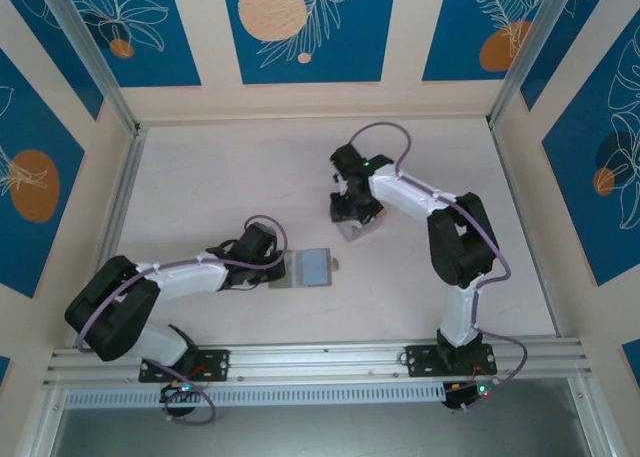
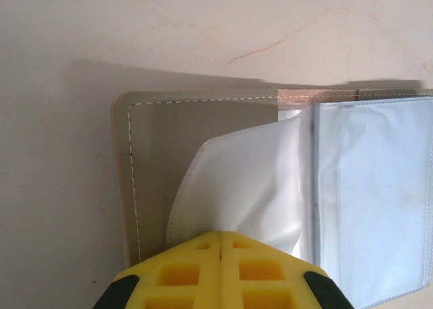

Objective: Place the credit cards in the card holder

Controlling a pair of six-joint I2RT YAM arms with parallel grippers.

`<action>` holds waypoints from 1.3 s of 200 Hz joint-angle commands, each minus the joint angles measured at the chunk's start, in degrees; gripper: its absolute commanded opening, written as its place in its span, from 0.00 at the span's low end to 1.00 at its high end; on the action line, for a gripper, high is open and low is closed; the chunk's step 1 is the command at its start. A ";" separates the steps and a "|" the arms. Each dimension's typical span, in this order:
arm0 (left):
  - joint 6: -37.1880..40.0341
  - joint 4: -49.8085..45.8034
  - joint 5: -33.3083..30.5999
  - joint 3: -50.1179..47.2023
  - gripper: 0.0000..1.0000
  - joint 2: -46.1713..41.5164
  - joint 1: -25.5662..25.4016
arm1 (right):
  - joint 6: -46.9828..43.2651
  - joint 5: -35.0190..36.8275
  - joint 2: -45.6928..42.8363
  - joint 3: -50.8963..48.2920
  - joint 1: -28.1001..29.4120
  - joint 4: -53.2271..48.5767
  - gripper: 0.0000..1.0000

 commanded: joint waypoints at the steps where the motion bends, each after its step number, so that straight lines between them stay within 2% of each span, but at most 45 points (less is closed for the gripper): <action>1: 0.51 -4.52 -1.83 -1.70 0.00 0.18 0.30 | -1.83 7.92 -0.48 2.53 -2.41 -4.30 0.35; 40: 0.27 -3.86 -1.33 -1.72 0.00 0.18 0.33 | -3.12 12.96 3.66 7.19 -3.28 -6.70 0.37; 79: 0.31 -3.97 -1.16 -1.79 0.00 -0.13 0.35 | -3.57 13.49 6.32 9.34 -2.93 -7.23 0.37; 133: 0.18 -3.53 -1.07 -2.14 0.00 0.22 0.38 | -3.83 10.13 7.09 8.73 -1.89 -6.67 0.35; 185: 0.03 -3.12 -0.98 -2.06 0.00 0.69 0.34 | -4.11 10.85 6.79 9.05 -0.55 -7.22 0.27; 260: -0.10 -2.92 -0.98 -2.33 0.00 0.97 0.31 | -4.17 13.80 6.43 10.41 1.27 -9.79 0.28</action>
